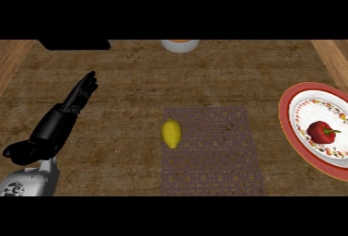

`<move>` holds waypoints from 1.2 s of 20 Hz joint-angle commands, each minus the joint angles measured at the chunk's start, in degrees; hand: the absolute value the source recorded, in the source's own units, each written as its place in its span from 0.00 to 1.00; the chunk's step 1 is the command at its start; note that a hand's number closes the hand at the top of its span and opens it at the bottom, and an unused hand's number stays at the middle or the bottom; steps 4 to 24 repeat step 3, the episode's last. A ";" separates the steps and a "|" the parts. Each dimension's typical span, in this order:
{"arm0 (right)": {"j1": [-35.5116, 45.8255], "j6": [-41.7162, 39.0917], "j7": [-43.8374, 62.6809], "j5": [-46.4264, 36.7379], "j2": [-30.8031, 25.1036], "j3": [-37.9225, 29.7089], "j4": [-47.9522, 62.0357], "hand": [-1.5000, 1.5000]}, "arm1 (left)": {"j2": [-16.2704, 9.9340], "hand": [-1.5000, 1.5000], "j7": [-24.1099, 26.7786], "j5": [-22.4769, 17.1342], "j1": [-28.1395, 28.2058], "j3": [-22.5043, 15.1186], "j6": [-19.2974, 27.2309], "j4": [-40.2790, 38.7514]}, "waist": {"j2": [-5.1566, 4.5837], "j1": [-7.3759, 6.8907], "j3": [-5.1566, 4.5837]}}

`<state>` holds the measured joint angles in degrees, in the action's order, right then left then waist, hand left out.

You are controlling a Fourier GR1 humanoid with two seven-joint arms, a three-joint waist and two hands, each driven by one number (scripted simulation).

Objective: Pick the bell pepper from the placemat and place it in the plate

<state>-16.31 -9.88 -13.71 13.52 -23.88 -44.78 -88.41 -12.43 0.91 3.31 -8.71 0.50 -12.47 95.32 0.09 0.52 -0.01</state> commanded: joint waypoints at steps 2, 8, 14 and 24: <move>-3.96 -5.85 3.95 2.90 -0.49 -3.12 -4.66 0.00 | -1.08 0.50 1.08 -1.16 -0.95 2.01 -2.65 -1.88 | -0.05 -0.12 -0.01; -4.08 -6.64 1.67 2.23 0.55 -3.42 -4.63 0.00 | 0.72 0.50 -1.13 -0.08 0.99 0.02 -1.49 1.32 | -0.03 -0.22 0.00; -4.08 -6.64 1.67 2.23 0.55 -3.42 -4.63 0.00 | 0.72 0.50 -1.13 -0.08 0.99 0.02 -1.49 1.32 | -0.03 -0.22 0.00; -4.08 -6.64 1.67 2.23 0.55 -3.42 -4.63 0.00 | 0.72 0.50 -1.13 -0.08 0.99 0.02 -1.49 1.32 | -0.03 -0.22 0.00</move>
